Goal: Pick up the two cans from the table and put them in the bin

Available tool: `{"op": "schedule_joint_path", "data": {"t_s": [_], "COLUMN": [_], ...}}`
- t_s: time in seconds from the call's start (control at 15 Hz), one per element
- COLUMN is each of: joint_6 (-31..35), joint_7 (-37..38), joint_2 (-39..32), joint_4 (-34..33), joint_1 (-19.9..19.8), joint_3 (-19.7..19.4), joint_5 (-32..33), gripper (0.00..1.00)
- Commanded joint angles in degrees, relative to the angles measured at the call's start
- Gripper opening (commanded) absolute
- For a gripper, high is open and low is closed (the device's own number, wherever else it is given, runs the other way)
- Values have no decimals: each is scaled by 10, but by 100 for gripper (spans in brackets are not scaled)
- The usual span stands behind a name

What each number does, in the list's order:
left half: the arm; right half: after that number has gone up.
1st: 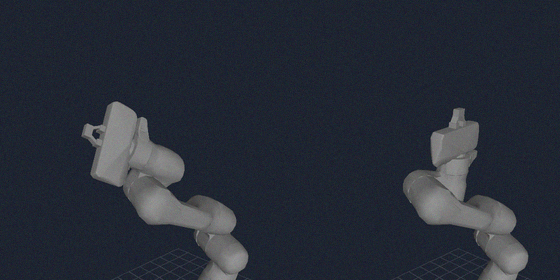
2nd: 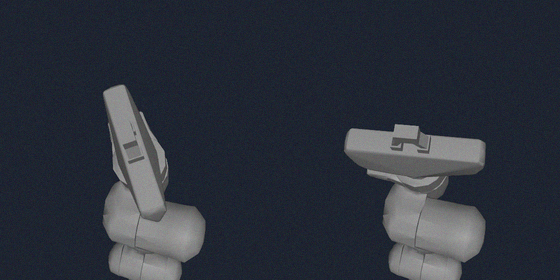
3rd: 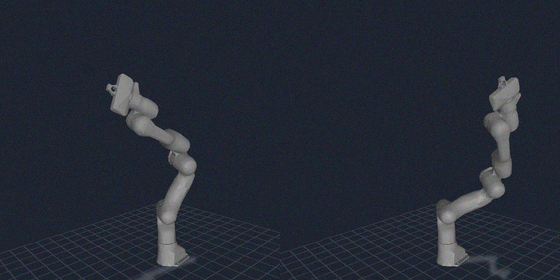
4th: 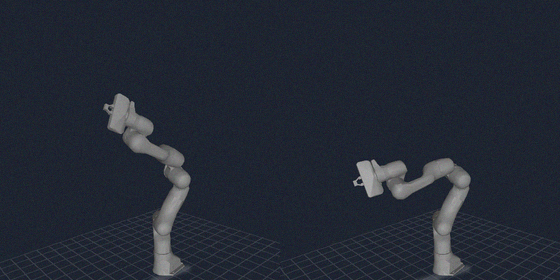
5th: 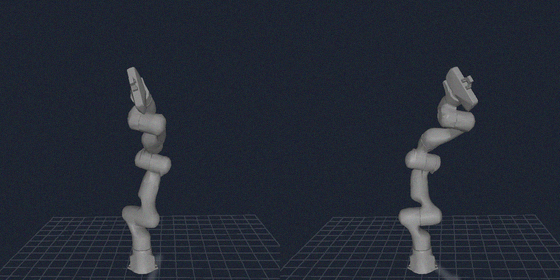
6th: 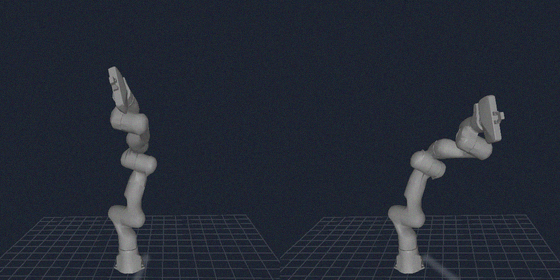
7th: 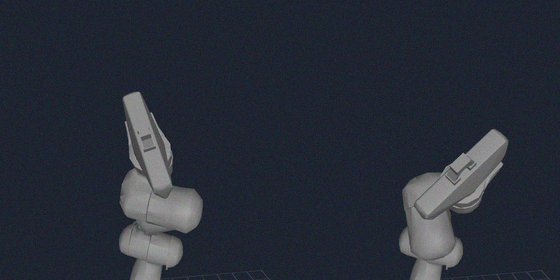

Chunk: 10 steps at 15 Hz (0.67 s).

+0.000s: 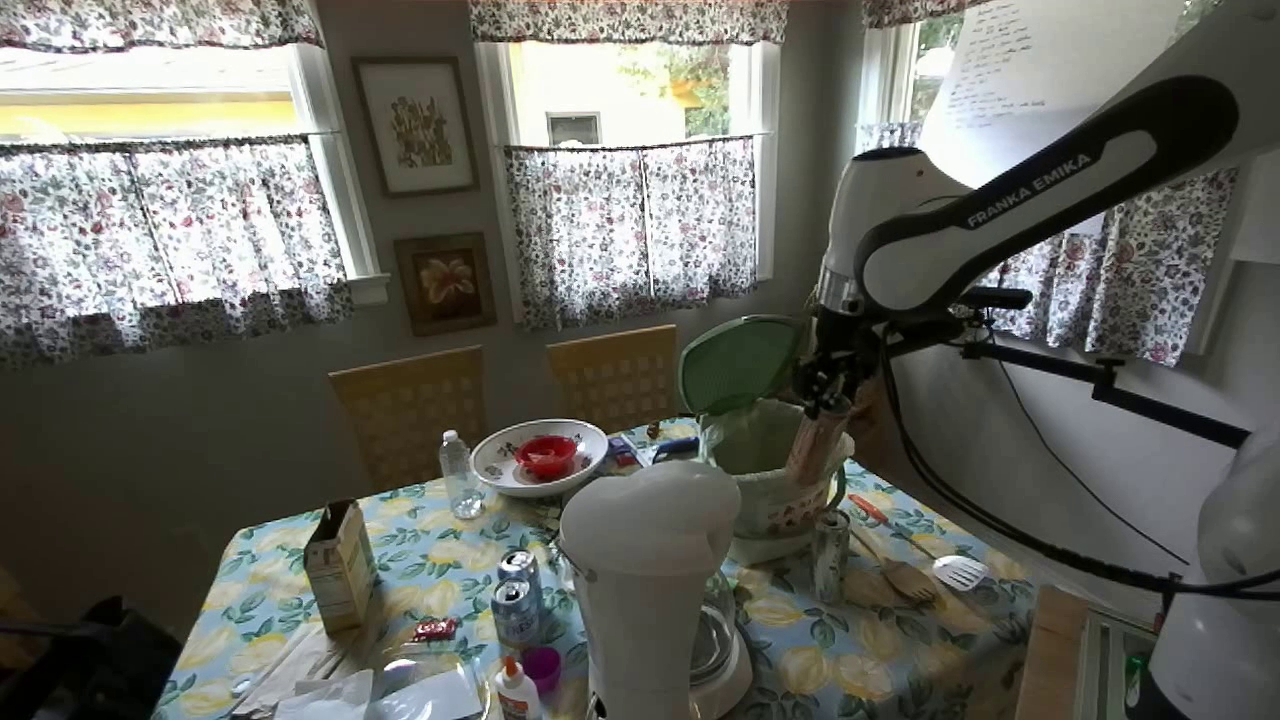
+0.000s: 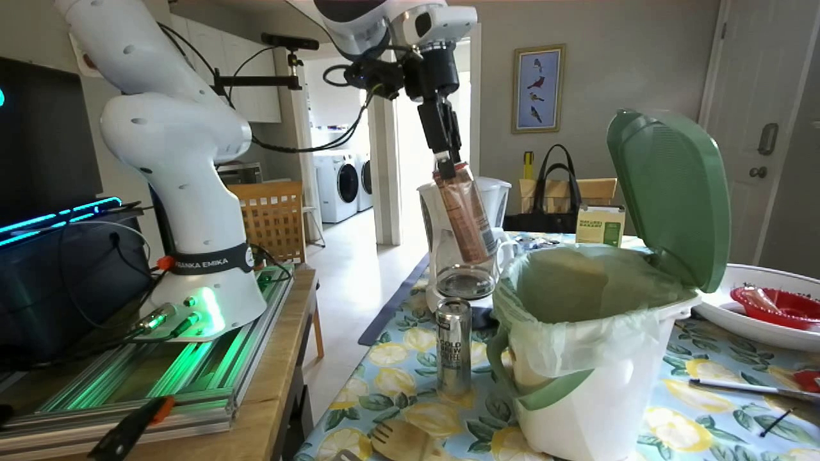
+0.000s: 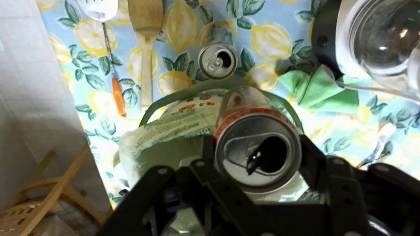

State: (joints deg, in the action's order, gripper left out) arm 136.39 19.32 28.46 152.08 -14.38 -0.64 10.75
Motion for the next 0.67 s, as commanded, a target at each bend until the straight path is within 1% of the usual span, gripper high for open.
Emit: {"op": "schedule_joint_path", "data": {"t_s": [0.0,0.13,0.47,0.6], "joint_6": [-5,18,89,112], "joint_7": [14,0,-5,-13], "joint_2": [16,5,-43,-65], "joint_4": [-31,-46,-68,-73], "joint_1": [-26,-26,-32,-26], "joint_3": [7,-4,-14,-22], "joint_5": [29,20,16,5], "gripper": [37,37,37,37]}}
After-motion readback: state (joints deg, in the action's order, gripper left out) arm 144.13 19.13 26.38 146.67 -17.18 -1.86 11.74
